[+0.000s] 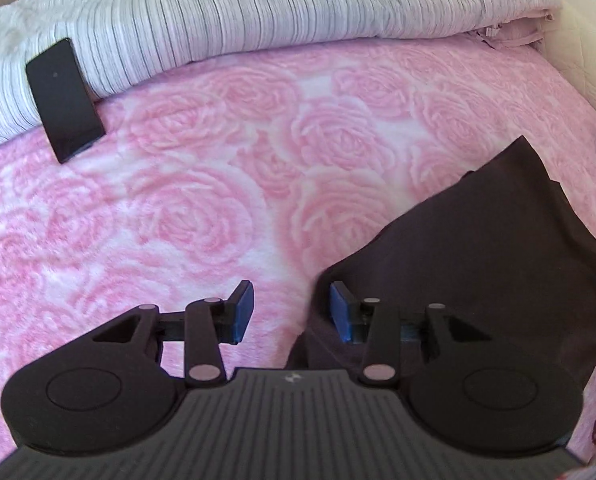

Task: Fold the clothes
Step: 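Fold the held hem over toward the collar with both grippers and release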

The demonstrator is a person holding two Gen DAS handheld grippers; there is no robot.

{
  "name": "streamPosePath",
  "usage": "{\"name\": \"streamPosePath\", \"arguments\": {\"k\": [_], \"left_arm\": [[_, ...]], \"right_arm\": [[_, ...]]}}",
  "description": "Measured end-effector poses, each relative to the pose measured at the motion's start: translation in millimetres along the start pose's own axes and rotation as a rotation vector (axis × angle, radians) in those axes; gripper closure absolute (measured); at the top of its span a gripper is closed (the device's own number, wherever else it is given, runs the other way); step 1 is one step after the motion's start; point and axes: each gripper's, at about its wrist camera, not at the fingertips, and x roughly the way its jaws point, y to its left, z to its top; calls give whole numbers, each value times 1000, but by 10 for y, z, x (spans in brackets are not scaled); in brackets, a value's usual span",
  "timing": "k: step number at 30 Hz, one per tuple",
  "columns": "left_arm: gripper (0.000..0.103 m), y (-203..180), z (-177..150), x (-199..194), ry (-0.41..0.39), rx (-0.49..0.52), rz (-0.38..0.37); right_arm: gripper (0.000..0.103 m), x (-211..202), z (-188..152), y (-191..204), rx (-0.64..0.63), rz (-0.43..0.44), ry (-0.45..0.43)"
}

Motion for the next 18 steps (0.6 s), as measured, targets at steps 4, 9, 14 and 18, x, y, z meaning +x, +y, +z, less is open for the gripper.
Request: {"name": "streamPosePath", "arguments": {"k": [4,9,14,18], "left_arm": [[66,-21,33,-133,0,47,26],[66,-164,-143,-394,16,93,87],[66,-481,-564,-640,62,97,111],[66,-816,-927,-596,123,94,149]], "right_arm": [[47,71,-395,66,-92,-42,96],[47,-105,-724,-277,-54,-212,169],[47,-406,-733,-318,3,-251,114],[47,-385,-688,-47,-18,-191,78]]}}
